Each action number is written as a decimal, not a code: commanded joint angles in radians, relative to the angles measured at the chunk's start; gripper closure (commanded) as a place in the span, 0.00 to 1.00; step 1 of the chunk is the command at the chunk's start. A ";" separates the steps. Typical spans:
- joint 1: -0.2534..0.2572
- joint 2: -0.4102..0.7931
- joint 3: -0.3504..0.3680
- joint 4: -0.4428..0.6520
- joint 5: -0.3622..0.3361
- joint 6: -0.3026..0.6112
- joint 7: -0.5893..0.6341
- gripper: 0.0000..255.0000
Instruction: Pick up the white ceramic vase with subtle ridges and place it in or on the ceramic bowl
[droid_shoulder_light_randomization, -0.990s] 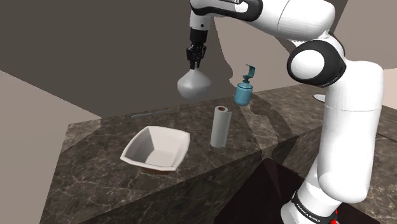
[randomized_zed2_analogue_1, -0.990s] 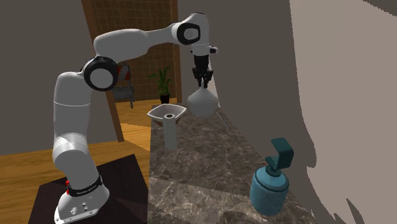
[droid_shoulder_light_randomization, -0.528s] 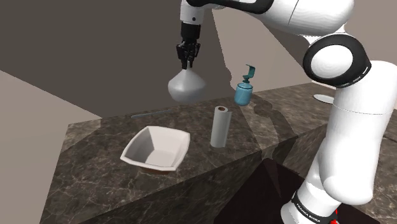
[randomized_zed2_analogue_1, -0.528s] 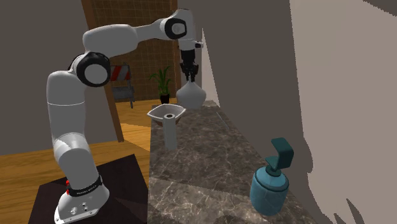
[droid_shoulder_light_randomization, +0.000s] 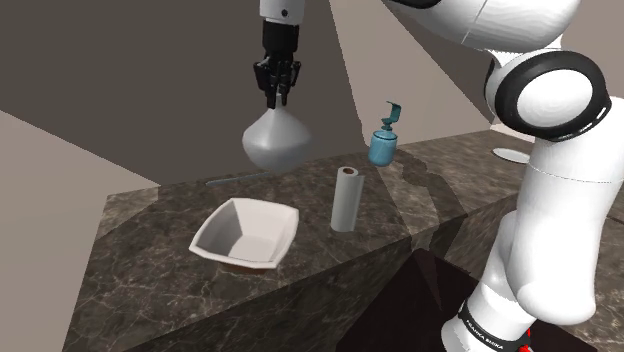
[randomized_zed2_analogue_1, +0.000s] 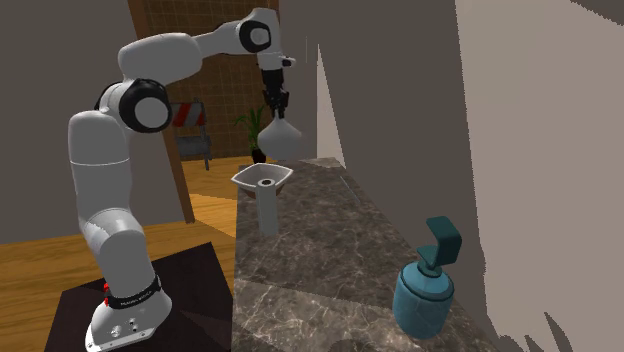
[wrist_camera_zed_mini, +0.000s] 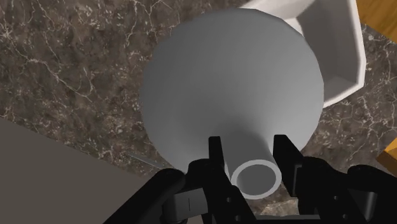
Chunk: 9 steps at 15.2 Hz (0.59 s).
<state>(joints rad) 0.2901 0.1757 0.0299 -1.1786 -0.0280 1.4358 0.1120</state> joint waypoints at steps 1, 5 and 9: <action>0.030 0.015 0.019 0.042 -0.008 -0.027 0.047 1.00; 0.094 0.049 0.053 0.122 -0.026 -0.077 0.138 1.00; 0.165 0.115 0.086 0.252 -0.050 -0.145 0.228 1.00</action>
<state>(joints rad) 0.4368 0.2718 0.1085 -0.9664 -0.0714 1.3118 0.3166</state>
